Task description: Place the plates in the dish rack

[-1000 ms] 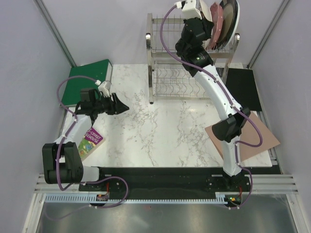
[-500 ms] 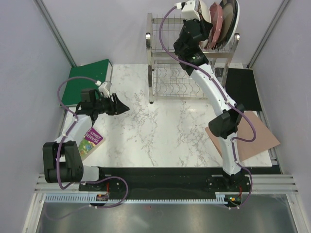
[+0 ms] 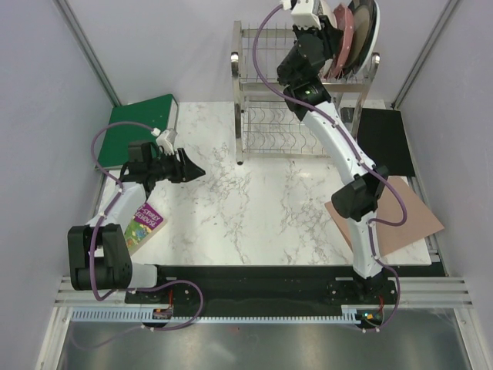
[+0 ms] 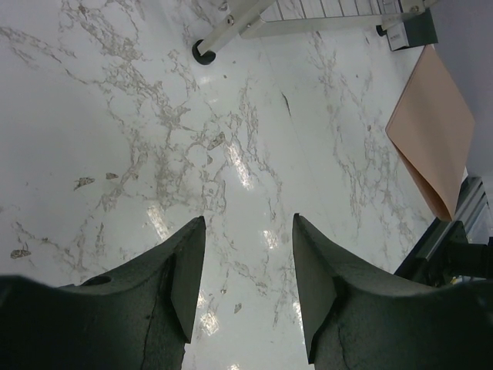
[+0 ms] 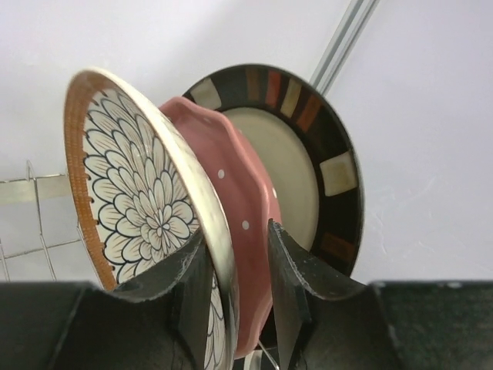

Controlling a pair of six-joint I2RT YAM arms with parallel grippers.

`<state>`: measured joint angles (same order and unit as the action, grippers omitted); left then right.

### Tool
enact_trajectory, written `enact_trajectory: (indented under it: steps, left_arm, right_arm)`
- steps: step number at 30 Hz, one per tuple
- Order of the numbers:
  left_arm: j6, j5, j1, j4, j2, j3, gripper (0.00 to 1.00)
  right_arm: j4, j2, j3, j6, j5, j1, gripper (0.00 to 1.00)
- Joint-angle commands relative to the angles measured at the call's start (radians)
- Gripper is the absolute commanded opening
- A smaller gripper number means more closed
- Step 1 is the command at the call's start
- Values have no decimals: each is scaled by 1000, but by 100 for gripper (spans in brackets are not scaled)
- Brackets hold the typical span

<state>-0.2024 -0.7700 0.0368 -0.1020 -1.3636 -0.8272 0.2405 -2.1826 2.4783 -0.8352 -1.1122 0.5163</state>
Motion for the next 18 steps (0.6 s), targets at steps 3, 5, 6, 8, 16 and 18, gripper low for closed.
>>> enact_trajectory:
  steps: [3, 5, 6, 8, 16, 18]
  left_arm:
    - [-31, -40, -5, 30, 20, -3, 56]
    - [-23, -34, -6, 31, 24, 0, 56]
    - [-12, -28, -8, 31, 35, 3, 57]
    - [3, -8, -14, 28, 53, 8, 59]
    - [104, 60, -60, -82, 135, -78, 100]
    - [135, 69, -72, -111, 169, -111, 100]
  right_arm:
    - [198, 138, 21, -156, 77, 76, 41]
    - [229, 162, 21, -186, 100, 97, 41]
    - [241, 170, 21, -191, 112, 115, 42]
    - [250, 204, 18, -194, 117, 132, 43]
    - [56, 570, -388, 1, 153, 165, 78]
    - [-36, 650, -526, 53, 141, 168, 96]
